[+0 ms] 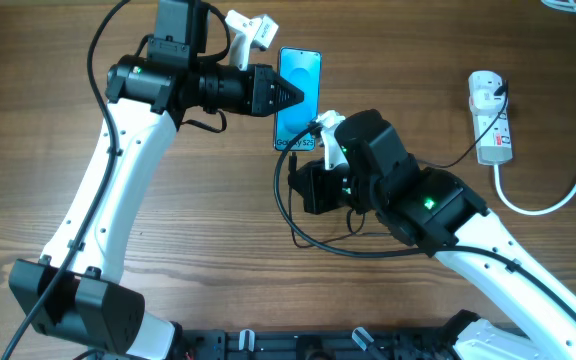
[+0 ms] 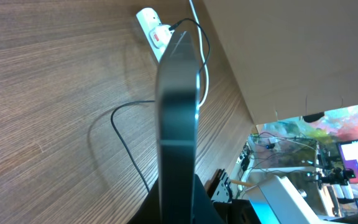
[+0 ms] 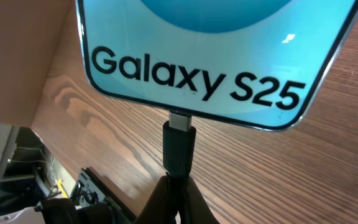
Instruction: Plug charger to phone and switch on socket
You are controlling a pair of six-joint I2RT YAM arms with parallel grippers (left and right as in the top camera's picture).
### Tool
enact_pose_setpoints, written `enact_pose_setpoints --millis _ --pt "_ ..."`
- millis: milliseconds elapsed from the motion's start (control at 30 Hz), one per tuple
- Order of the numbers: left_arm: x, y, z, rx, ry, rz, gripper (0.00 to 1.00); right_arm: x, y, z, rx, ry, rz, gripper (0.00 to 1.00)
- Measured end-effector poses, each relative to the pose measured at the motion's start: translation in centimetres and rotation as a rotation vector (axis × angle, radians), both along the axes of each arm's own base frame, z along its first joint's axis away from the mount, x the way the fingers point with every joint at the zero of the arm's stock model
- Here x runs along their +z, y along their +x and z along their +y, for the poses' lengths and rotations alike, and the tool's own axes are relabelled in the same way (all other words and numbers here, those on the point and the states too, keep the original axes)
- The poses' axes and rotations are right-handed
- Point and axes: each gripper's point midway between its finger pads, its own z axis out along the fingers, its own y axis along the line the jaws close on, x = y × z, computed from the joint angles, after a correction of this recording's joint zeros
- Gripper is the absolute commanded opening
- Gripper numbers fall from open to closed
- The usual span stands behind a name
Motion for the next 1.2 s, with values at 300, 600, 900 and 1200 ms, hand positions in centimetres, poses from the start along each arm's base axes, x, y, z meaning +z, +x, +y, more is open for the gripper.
enact_pose_setpoints --millis 300,600,900,1200 --pt "-0.04 -0.04 0.01 0.0 0.001 0.003 0.04 0.13 0.08 0.1 0.0 0.005 -0.005 0.05" --pt "-0.07 -0.1 0.02 0.0 0.001 0.007 0.04 -0.21 0.15 -0.3 -0.022 -0.013 0.004 0.04" --pt "-0.06 -0.1 0.02 0.0 0.001 0.006 0.04 -0.21 0.18 -0.31 -0.023 -0.014 0.004 0.04" --pt "-0.02 -0.06 0.0 -0.001 0.0 0.004 0.04 -0.14 0.13 -0.2 -0.018 -0.007 0.005 0.04"
